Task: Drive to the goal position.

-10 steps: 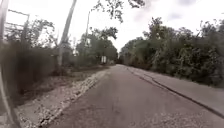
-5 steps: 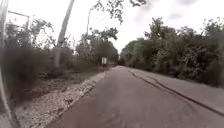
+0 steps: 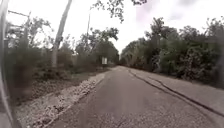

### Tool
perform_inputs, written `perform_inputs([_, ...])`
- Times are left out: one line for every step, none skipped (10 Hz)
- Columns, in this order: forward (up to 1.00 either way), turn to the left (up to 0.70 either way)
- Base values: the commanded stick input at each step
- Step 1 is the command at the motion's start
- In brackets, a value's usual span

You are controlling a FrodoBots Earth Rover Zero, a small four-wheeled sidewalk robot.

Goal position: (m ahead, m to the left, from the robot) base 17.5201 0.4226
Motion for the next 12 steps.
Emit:
perform_inputs([0.7,-0.02])
perform_inputs([0.7,-0.02])
perform_inputs([0.7,-0.02])
perform_inputs([0.7,-0.02])
perform_inputs([0.7,-0.02])
perform_inputs([0.7,-0.02])
perform_inputs([0.7,-0.02])
perform_inputs([0.7,-0.02])
perform_inputs([0.7,-0.02])
perform_inputs([0.7,-0.02])
perform_inputs([0.7,-0.02])
perform_inputs([0.7,-0.02])
